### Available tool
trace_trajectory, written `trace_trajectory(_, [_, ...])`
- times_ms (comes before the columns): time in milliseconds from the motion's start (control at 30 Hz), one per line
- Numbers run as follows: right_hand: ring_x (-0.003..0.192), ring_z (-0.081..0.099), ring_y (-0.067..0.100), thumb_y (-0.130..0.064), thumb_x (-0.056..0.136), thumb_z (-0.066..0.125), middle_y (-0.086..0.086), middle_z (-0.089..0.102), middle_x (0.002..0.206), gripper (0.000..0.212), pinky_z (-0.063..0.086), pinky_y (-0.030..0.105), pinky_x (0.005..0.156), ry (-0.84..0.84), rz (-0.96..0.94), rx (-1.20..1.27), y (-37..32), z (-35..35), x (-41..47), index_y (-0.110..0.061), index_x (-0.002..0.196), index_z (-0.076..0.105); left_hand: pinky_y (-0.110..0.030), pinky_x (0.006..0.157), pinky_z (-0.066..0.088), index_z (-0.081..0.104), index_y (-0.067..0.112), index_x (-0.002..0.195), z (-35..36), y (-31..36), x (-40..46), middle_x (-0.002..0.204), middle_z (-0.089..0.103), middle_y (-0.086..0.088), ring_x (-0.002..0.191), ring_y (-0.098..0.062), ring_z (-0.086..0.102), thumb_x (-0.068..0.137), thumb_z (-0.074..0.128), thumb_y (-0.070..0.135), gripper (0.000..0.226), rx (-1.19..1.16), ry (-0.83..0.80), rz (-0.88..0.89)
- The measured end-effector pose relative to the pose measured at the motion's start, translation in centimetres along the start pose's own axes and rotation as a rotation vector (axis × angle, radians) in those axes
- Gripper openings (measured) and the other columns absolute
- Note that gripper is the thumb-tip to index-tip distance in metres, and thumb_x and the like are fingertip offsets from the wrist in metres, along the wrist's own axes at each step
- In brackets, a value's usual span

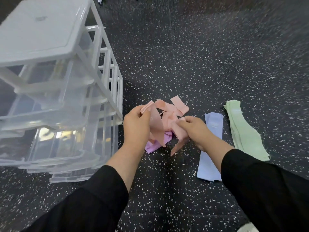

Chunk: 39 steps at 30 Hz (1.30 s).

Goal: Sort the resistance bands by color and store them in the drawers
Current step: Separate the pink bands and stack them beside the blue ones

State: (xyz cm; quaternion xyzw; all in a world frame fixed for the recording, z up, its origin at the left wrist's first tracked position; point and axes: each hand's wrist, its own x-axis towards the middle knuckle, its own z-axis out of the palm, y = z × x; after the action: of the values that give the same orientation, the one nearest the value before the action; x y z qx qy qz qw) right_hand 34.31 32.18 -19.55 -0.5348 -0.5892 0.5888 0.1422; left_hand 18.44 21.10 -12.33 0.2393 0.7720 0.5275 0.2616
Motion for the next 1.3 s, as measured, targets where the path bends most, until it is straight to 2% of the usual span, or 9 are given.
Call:
trace_trajectory(167, [0.075,0.064,0.026,-0.041,0.071,0.064,0.007,0.071,0.085,0.026,0.05,0.044,0.064,-0.006,-0.027,0.132,-4.2,-0.9,-2.9,-0.025,0.087,0.075,-0.024,0.051,0.031,0.074,0.02,0.086,-0.9,1.3,-1.5,0.064,0.052,0.004,0.053,-0.007,0.037,0.096,0.059,0.017,0.018,-0.049,-0.042,-0.045])
trace_trajectory(367, [0.081,0.061,0.025,-0.026,0.082,0.063,0.006,0.068,0.082,0.015,0.045,0.04,0.074,-0.149,-0.129,0.291,-6.8,-1.5,-6.8,-0.024,0.075,0.076,-0.04,0.068,0.046,0.075,0.017,0.085,-2.2,0.9,-3.1,0.078,0.066,-0.011,0.074,-0.02,0.054,0.094,0.061,0.018,0.017,-0.162,-0.082,-0.224])
trace_trajectory(567, [0.079,0.072,0.027,-0.027,0.101,0.057,0.018,0.076,0.092,0.03,0.057,0.043,0.069,-0.216,-0.202,0.33,-8.0,-1.0,-8.8,-0.004,0.098,0.076,-0.042,0.077,0.054,0.074,0.013,0.093,-2.5,0.1,-4.0,0.104,0.075,-0.02,0.095,-0.032,0.07,0.093,0.064,0.018,0.012,-0.285,-0.156,-0.375])
trace_trajectory(733, [0.066,0.065,0.027,-0.004,0.102,0.049,0.016,0.068,0.075,0.031,0.056,0.044,0.06,-0.286,-0.179,0.343,-8.0,-0.6,-9.6,-0.003,0.079,0.071,-0.028,0.058,0.055,0.068,0.004,0.116,-2.3,0.3,-4.2,0.104,0.075,-0.017,0.082,-0.026,0.069,0.101,0.06,0.017,0.021,-0.525,-0.23,-0.554])
trace_trajectory(833, [0.059,0.061,0.021,-0.002,0.1,0.052,0.007,0.066,0.065,0.041,0.049,0.03,0.056,-0.3,-0.147,0.297,-7.0,-0.3,-9.1,-0.01,0.064,0.07,-0.032,0.066,0.055,0.069,0.007,0.11,-2.5,0.8,-3.7,0.092,0.074,-0.012,0.08,-0.024,0.067,0.102,0.059,0.019,0.018,-0.544,-0.298,-0.565])
trace_trajectory(933, [0.056,0.054,0.019,-0.009,0.096,0.06,0.003,0.061,0.058,0.032,0.043,0.023,0.05,-0.302,-0.13,0.2,-6.2,-0.2,-8.8,-0.005,0.064,0.061,-0.037,0.079,0.053,0.069,0.003,0.119,-2.4,0.7,-3.2,0.098,0.073,-0.013,0.088,-0.025,0.065,0.102,0.058,0.019,0.026,-0.535,-0.312,-0.55])
trace_trajectory(1033, [0.067,0.051,0.026,-0.031,0.082,0.072,0.017,0.06,0.072,0.04,0.039,0.037,0.065,-0.373,-0.145,0.047,-5.5,0.1,-8.1,0.008,0.079,0.059,-0.039,0.079,0.056,0.064,-0.003,0.127,-2.3,0.4,-2.8,0.109,0.073,-0.02,0.092,-0.027,0.067,0.102,0.058,0.018,0.034,-0.553,-0.251,-0.529])
trace_trajectory(1133, [0.078,0.071,0.028,-0.023,0.09,0.072,0.003,0.074,0.09,0.005,0.047,0.035,0.073,-0.339,-0.158,0.009,-5.5,0.7,-7.8,-0.02,0.087,0.069,-0.036,0.077,0.057,0.062,-0.008,0.127,-2.2,0.3,-2.4,0.105,0.072,-0.021,0.089,-0.027,0.067,0.099,0.058,0.013,0.035,-0.559,-0.256,-0.499])
trace_trajectory(1300, [0.088,0.068,0.009,-0.049,0.091,0.069,-0.009,0.07,0.108,0.025,0.052,0.03,0.074,-0.093,-0.168,-0.09,-5.3,1.9,-6.7,-0.027,0.103,0.068,-0.03,0.063,0.06,0.068,0.0,0.112,-1.7,0.1,-2.4,0.093,0.072,-0.016,0.072,-0.021,0.07,0.101,0.054,0.007,0.019,-0.569,-0.317,-0.475])
